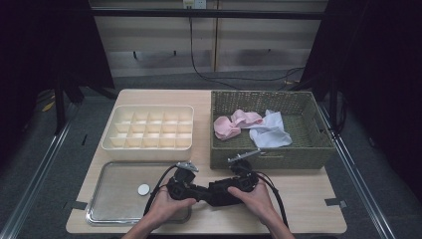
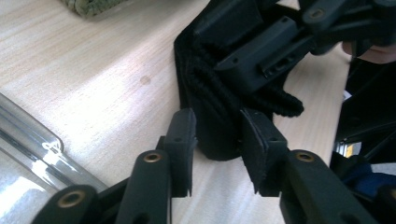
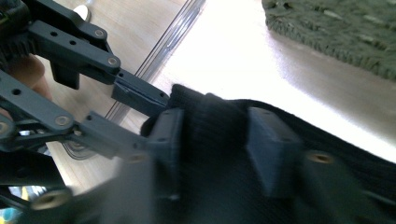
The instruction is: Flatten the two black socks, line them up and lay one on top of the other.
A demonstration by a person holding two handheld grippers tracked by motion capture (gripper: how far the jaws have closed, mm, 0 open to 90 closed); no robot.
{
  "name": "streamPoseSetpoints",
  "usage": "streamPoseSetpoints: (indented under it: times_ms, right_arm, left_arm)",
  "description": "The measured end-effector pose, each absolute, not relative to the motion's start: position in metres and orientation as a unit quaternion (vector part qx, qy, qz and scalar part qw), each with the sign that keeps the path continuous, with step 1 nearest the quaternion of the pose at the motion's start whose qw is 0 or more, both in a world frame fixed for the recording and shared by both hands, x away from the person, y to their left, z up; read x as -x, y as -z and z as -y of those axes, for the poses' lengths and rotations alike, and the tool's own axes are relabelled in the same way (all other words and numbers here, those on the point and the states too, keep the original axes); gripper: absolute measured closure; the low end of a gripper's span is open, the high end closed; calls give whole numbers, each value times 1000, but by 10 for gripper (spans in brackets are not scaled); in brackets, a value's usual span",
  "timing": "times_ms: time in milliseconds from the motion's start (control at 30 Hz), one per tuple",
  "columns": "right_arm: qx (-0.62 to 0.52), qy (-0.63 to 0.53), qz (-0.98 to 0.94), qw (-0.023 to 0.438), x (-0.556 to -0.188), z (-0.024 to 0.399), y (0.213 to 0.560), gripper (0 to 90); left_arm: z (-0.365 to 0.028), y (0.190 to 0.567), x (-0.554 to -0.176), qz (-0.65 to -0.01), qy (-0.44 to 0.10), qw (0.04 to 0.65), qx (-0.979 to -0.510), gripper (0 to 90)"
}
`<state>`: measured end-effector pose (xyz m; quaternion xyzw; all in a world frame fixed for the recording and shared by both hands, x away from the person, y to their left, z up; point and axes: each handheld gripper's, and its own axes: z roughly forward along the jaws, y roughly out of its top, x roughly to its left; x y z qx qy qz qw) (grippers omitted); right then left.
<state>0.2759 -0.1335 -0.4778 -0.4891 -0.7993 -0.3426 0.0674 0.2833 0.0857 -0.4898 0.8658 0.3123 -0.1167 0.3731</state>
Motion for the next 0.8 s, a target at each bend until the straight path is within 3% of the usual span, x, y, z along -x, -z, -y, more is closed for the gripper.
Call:
streamPoseSetpoints:
  times_ms: [67,200,500,633,800]
  right_arm:
    - [496,343,795,62,-276,134,478,771]
    - [500,371,779,73,-277,137,471,810]
    - [487,385,780,79,-279,126,465,804]
    - [499,377,777,78,-278,132,474,761]
    - [499,378,775,89,-274,136,478,639]
  left_arm:
    - [-84,490,-285,-312,117,374,-865,680]
    - [-81,489,-285,-310,113,377,-865,713]
    - [-82,488,-286,-313,111,380,-863,720]
    - [-91,485,-287,-318,112,388,-858,690]
    - [-98,481,-289,-325,116,402,-848,652]
